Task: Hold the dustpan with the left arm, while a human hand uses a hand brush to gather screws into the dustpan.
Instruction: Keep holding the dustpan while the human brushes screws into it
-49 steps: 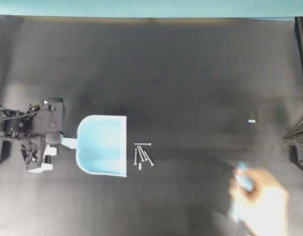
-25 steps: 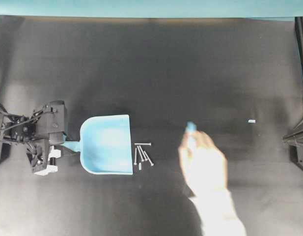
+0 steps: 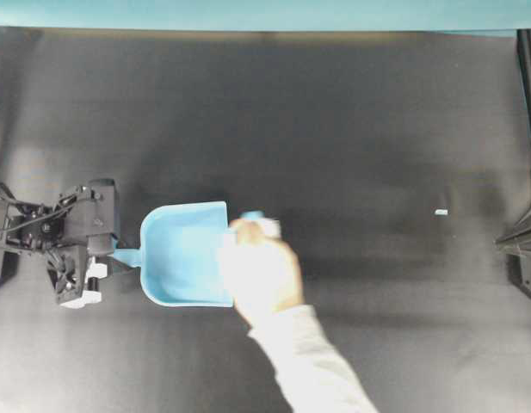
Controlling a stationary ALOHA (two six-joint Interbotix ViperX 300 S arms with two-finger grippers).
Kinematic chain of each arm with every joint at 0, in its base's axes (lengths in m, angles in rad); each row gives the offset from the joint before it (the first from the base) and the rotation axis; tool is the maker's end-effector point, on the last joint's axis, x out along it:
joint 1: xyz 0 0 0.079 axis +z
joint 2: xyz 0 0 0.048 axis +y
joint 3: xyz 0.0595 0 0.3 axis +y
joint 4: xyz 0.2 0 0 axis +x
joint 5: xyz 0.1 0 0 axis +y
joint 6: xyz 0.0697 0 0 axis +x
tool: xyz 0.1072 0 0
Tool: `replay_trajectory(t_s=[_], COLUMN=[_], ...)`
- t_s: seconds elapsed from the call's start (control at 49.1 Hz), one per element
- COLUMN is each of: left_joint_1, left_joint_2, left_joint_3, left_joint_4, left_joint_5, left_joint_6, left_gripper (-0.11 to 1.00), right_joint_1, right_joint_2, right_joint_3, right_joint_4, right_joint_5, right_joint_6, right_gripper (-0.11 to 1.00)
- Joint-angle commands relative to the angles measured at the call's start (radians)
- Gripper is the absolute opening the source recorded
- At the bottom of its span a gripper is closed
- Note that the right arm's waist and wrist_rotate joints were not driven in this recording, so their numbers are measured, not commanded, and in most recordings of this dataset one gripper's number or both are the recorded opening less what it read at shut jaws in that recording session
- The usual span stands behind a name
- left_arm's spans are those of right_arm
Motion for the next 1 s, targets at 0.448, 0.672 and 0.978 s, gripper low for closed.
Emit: replay_trajectory(t_s=[0.448,0.672,0.978], left_joint_1=[-0.014,-0.009,-0.009], left_joint_2=[-0.002,-0.005,0.009], left_joint_3=[0.002,0.026,0.037], left_joint_4=[0.003,0.003,0.003], left_joint_5=[-0.038,-0.147,-0.190], left_joint_6=[-0.037,-0.066,-0.101], left_gripper=[0.32,0.32,0.32], right_joint_1=[0.000,0.000,0.000], right_joint_2=[0.005,0.005,0.005], right_joint_3=[-0.015,-0.015,-0.015], right_joint_4=[0.000,-0.002,-0.002], right_joint_5=[-0.003,-0.003,-0.003], right_joint_6=[0.000,0.000,0.000], right_gripper=[0.00,0.00,0.00])
